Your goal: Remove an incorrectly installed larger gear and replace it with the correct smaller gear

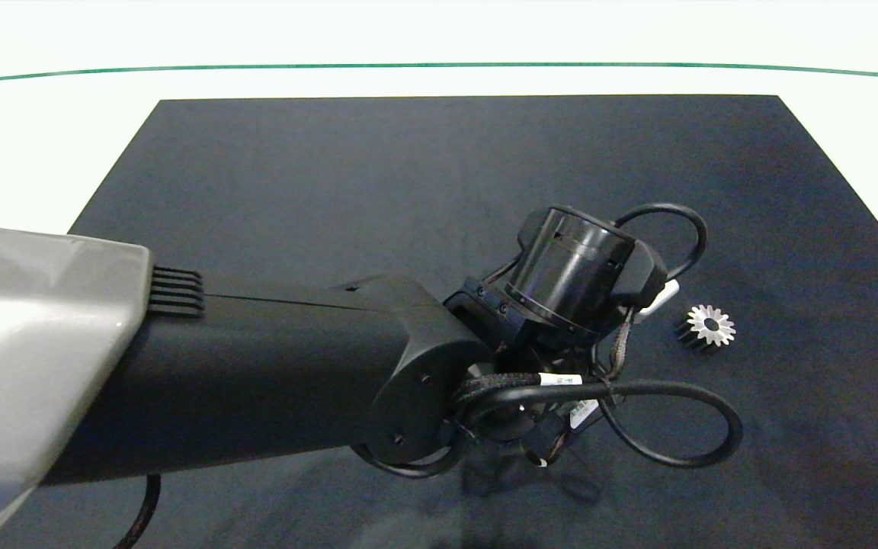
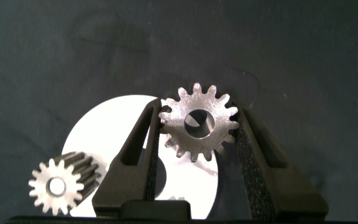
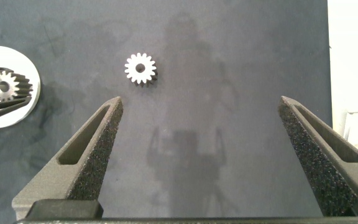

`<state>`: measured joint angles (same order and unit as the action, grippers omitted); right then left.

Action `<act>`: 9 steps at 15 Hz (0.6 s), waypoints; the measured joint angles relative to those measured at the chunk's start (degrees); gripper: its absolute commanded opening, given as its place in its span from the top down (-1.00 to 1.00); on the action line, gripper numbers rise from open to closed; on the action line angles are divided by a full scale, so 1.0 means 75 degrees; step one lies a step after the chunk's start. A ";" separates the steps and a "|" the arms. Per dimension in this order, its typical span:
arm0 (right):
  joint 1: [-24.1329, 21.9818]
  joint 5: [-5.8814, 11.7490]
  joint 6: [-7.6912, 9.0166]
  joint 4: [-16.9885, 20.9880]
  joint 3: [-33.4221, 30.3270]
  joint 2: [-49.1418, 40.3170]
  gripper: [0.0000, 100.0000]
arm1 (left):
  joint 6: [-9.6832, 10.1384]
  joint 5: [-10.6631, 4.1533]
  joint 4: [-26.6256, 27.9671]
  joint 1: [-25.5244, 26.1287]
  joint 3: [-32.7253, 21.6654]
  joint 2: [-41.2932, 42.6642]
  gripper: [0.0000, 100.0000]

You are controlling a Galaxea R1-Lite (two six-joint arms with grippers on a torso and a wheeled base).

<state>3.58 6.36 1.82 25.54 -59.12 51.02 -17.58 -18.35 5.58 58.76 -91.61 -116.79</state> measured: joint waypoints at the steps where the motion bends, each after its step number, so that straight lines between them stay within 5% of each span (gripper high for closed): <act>1: 0.0000 0.0000 -0.0003 0.0002 0.0005 -0.0003 -1.00 | -0.0008 0.0000 0.0002 -0.0024 -0.0031 -0.0044 0.68; 9: 0.0000 -0.0037 -0.0059 0.0002 0.0044 -0.0033 -1.00 | -0.0078 0.0003 0.0015 -0.0356 -0.0049 -0.0096 0.68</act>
<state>3.58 6.08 1.38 25.55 -58.80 50.77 -18.16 -18.32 5.69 56.09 -91.98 -117.51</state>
